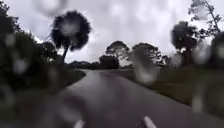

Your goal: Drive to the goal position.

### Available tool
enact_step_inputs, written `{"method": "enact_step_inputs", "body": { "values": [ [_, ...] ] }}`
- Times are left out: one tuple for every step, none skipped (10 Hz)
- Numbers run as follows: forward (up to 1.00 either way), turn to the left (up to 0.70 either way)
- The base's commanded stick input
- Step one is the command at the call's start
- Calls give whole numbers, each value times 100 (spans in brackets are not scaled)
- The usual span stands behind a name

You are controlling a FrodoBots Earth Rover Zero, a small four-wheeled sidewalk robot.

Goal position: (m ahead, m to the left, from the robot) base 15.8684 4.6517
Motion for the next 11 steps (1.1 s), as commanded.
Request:
{"method": "enact_step_inputs", "body": {
  "values": [
    [70,0],
    [70,0],
    [70,0],
    [70,0],
    [70,0],
    [70,0],
    [70,0],
    [70,0],
    [70,0],
    [70,0],
    [70,0]
  ]
}}
